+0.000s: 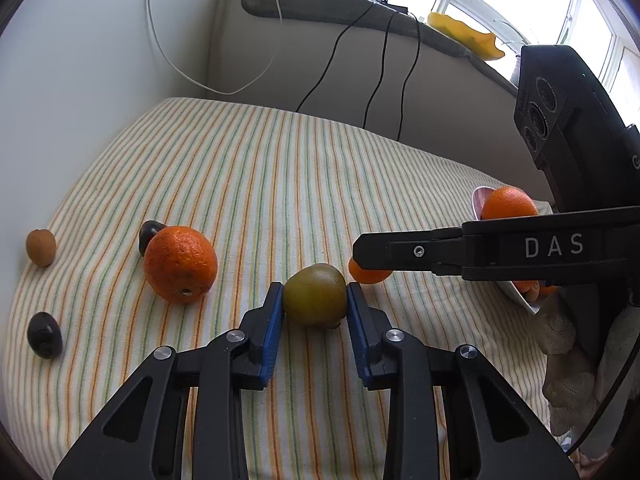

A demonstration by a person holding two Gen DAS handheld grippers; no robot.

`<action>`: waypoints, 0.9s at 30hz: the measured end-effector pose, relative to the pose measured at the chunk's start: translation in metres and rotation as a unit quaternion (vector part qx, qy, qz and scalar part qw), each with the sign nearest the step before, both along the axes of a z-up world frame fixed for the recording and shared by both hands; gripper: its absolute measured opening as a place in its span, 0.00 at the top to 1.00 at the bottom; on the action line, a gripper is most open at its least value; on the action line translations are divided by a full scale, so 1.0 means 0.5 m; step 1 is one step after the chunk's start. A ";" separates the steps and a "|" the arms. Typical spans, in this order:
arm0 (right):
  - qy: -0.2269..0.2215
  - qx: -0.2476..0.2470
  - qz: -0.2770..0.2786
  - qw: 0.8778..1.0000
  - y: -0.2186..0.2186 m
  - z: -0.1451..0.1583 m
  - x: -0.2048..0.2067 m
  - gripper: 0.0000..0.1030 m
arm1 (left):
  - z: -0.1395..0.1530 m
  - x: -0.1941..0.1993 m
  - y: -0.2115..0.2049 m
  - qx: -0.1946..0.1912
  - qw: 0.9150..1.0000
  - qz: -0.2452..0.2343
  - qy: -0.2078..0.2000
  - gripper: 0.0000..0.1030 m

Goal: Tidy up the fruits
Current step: 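Close the right gripper on a small kumquat while the left gripper grasps the greenish fruit, then carry the kumquat in the right gripper and greenish fruit in the left into the plate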

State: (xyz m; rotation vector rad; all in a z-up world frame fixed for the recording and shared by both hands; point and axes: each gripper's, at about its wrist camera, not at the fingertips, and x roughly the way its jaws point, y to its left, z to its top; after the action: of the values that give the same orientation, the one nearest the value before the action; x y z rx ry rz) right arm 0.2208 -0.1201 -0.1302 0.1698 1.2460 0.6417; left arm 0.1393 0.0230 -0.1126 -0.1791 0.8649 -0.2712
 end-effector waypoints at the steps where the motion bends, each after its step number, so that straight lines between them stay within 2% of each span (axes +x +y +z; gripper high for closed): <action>1: -0.002 0.002 -0.001 1.000 -0.004 0.004 -0.002 0.73 | 0.003 -0.002 0.001 -0.002 1.000 0.001 -0.002 0.72; 16: -0.073 0.015 -0.013 0.997 -0.118 0.122 -0.067 0.73 | 0.062 -0.030 -0.052 -0.018 0.999 -0.025 -0.035 0.72; 27: -0.118 0.008 -0.063 0.991 -0.254 0.189 -0.086 0.73 | 0.088 -0.040 -0.129 -0.029 0.996 -0.065 -0.047 0.72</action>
State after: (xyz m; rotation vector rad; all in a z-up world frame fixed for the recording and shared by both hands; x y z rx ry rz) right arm 0.1776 -0.2469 -0.0357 0.1792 0.9946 0.5451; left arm 0.1192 -0.0417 -0.0684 -0.1621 0.7770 -0.4237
